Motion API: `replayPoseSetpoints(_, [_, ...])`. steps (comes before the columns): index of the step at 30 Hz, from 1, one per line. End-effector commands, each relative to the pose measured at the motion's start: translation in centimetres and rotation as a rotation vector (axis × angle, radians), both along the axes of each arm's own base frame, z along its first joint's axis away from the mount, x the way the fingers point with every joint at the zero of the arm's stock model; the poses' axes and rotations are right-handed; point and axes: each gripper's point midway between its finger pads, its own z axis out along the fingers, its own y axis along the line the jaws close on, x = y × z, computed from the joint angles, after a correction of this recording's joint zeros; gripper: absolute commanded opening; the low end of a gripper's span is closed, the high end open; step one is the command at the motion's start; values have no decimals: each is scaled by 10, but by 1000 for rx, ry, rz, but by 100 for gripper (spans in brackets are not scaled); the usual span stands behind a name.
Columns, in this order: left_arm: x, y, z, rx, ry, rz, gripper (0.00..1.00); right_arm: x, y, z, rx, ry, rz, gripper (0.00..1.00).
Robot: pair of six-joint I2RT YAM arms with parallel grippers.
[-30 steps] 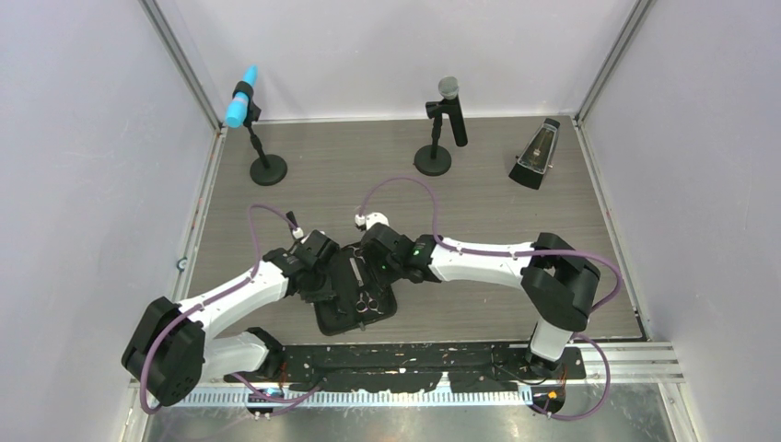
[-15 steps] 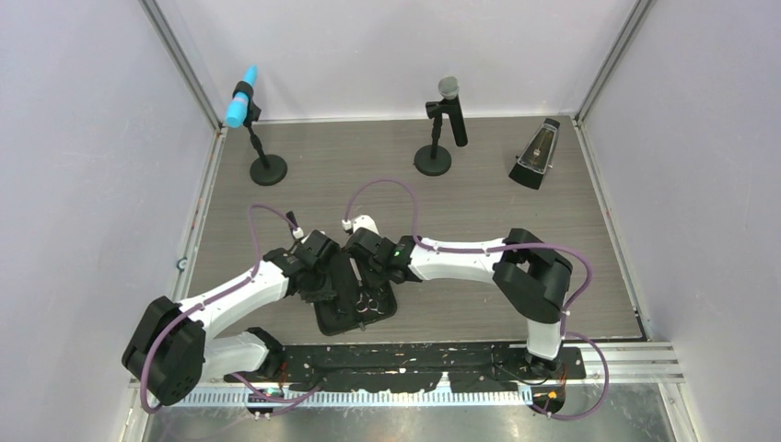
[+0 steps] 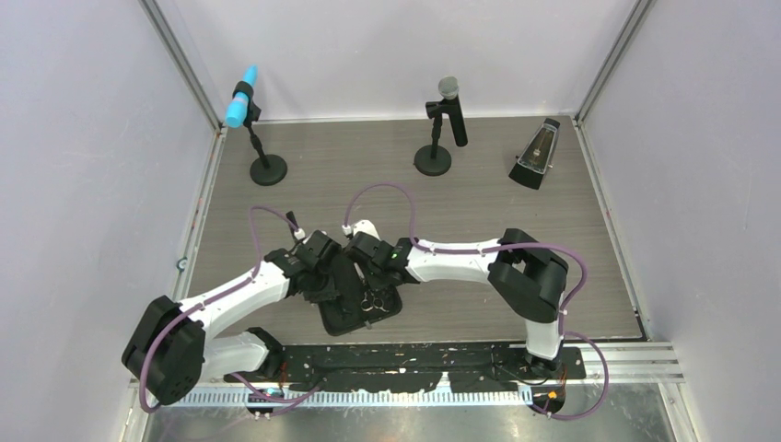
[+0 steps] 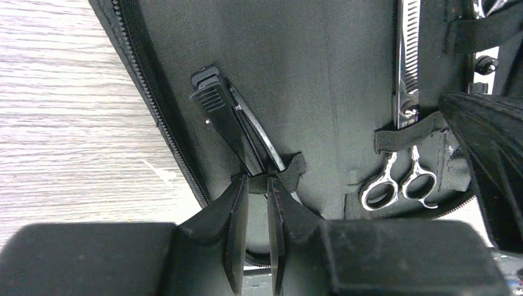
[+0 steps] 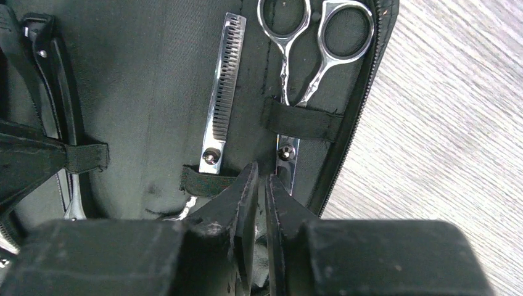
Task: Sort the hair-cutting tools
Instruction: Place the scissors in the hairdressing tool bag.
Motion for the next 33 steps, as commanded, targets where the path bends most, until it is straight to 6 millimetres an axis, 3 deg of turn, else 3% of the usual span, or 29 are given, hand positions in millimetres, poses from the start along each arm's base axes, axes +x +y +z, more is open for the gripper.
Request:
replayPoseSetpoints(1, [5, -21, 5, -86, -12, -4, 19, 0, -11, -3, -68, -9, -18, 22])
replayPoseSetpoints(4, [4, -20, 4, -84, -11, -2, 19, 9, -9, 15, -58, -55, -25, 30])
replayPoseSetpoints(11, [3, -19, 4, -78, -11, 0, 19, 13, 0, 53, 2, -97, 2, 31])
replayPoseSetpoints(14, [3, -19, 4, -79, -10, -2, 19, 15, 0, 57, 6, -106, 1, 32])
replayPoseSetpoints(22, [3, -19, 4, -77, -9, -3, 19, 16, 4, 33, -30, -59, 4, 33])
replayPoseSetpoints(33, [3, -20, 4, -79, -9, -6, 19, 20, -12, 0, -118, -43, -32, 33])
